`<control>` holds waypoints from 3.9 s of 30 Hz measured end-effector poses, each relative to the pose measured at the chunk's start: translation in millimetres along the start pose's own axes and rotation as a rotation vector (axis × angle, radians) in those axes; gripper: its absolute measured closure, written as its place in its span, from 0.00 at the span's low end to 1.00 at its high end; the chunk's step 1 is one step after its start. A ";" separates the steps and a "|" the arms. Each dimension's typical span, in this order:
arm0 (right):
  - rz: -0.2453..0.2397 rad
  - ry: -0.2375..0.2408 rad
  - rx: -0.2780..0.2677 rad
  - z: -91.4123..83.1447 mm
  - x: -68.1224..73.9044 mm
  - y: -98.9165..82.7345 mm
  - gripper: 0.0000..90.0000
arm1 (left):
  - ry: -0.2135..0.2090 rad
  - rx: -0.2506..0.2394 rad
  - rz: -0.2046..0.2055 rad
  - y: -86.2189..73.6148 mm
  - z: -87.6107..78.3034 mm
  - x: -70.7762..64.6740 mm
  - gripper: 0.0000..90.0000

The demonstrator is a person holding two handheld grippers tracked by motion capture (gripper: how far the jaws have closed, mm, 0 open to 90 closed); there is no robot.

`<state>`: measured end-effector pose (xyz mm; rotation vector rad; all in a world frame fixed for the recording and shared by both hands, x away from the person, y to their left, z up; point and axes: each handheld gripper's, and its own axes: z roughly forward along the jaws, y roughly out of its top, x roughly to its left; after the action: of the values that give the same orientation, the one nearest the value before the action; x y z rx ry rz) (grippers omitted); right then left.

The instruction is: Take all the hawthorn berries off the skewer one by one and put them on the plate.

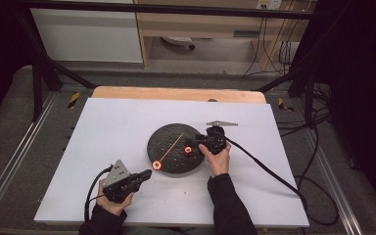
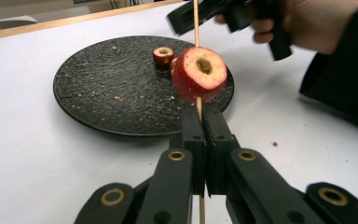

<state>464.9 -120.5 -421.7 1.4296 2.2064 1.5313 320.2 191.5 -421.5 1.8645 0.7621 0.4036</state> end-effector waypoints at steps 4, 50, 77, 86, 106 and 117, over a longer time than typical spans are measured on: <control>-0.034 0.023 -0.033 -15.9 10.0 -0.2 0.24 | 0.005 0.003 -0.001 -0.2 0.3 0.2 0.98; 0.017 0.367 0.024 -2.7 86.9 -47.4 0.60 | -0.004 0.012 0.019 -0.1 6.6 -8.9 0.98; 0.095 0.459 0.042 -5.6 83.6 -38.0 0.79 | -0.001 -0.015 0.030 2.4 3.5 -9.6 0.98; 0.069 0.447 0.020 -6.4 86.5 -41.8 0.66 | 0.003 -0.037 0.037 3.5 1.0 -12.7 0.98; 0.110 0.495 0.034 -3.5 85.6 -42.3 0.77 | 0.002 -0.029 0.047 5.4 3.4 -15.3 0.98; 0.088 0.476 -0.007 -12.4 83.1 -30.0 0.79 | 0.006 -0.038 0.053 6.1 0.6 -14.8 0.98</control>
<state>393.2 -70.0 -405.7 1.2768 2.3998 2.0900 311.5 179.6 -415.2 1.8520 0.7056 0.4549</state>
